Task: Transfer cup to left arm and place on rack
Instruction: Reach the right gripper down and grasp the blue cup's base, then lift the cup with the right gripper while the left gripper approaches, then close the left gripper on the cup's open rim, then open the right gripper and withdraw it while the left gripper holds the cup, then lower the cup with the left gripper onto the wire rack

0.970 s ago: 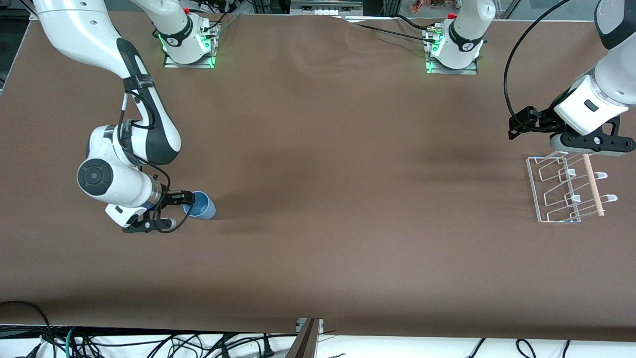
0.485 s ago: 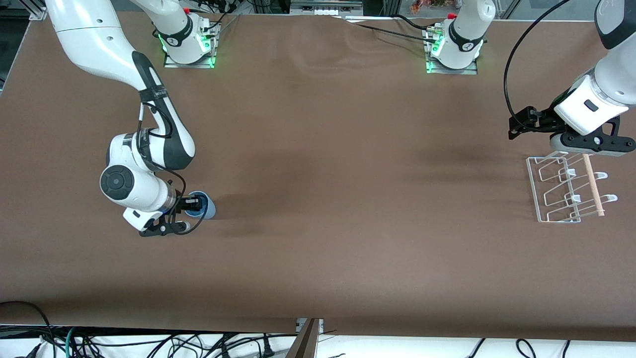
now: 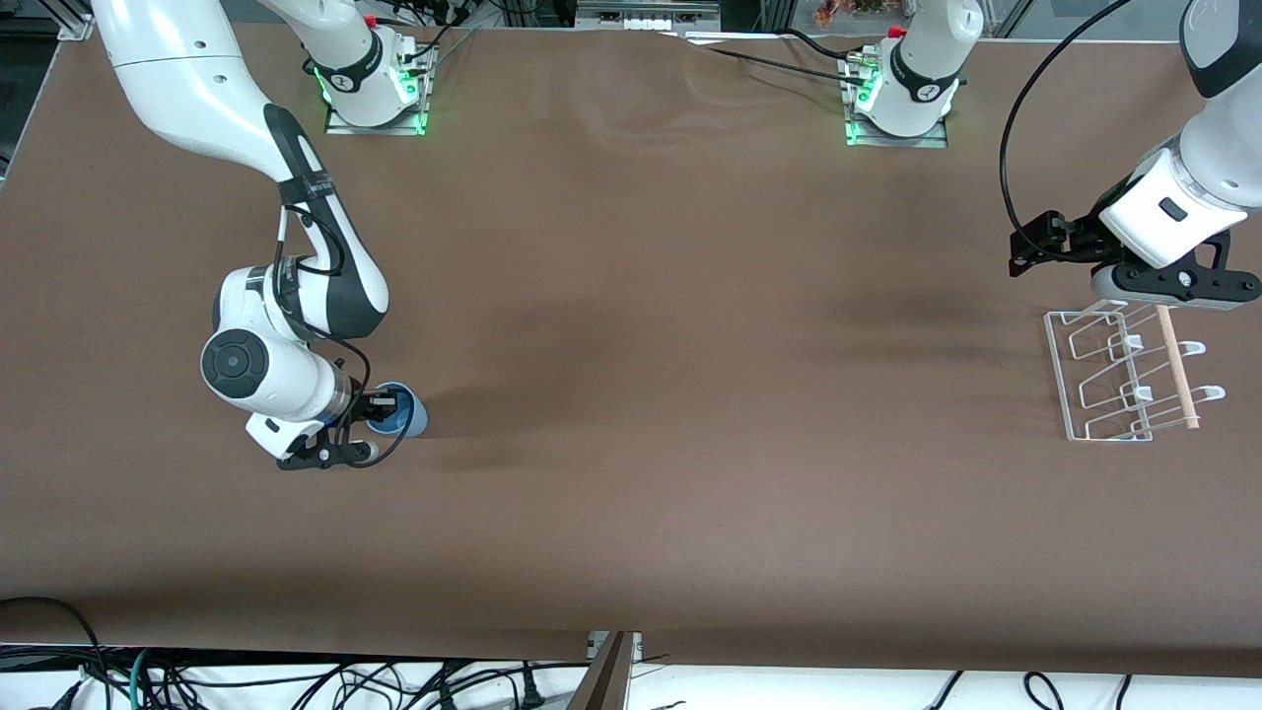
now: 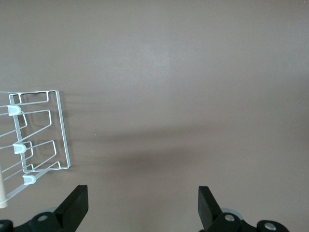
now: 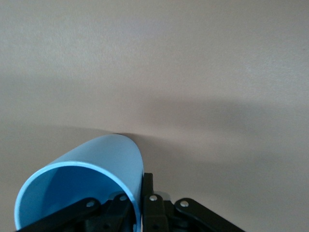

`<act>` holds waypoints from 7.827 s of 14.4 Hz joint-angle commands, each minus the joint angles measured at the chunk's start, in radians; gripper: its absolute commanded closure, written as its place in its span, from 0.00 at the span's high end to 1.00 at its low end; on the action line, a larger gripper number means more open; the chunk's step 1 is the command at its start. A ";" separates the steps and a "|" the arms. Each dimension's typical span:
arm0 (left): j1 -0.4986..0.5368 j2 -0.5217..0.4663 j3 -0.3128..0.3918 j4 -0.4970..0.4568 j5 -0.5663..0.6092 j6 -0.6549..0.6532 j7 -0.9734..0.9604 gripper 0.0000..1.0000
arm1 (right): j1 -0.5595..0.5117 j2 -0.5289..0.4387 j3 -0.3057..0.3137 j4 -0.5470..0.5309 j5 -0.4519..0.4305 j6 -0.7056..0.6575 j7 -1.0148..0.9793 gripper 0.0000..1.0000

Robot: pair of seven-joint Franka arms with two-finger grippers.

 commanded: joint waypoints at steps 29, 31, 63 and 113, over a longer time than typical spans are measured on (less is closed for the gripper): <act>-0.030 0.277 -0.081 0.013 -0.622 0.033 1.345 1.00 | 0.395 0.006 0.209 0.525 0.620 0.076 1.147 0.00; -0.030 0.275 -0.081 0.059 -0.646 0.079 1.428 1.00 | 0.395 0.008 0.210 0.525 0.620 0.079 1.146 0.00; -0.021 0.250 -0.226 0.072 -0.852 0.240 1.549 0.00 | 0.386 0.000 0.209 0.527 0.656 0.115 1.138 0.82; 0.278 0.461 -0.210 -0.200 1.537 0.096 0.476 0.00 | -0.219 -0.615 0.066 -0.047 0.010 -0.597 -0.003 0.99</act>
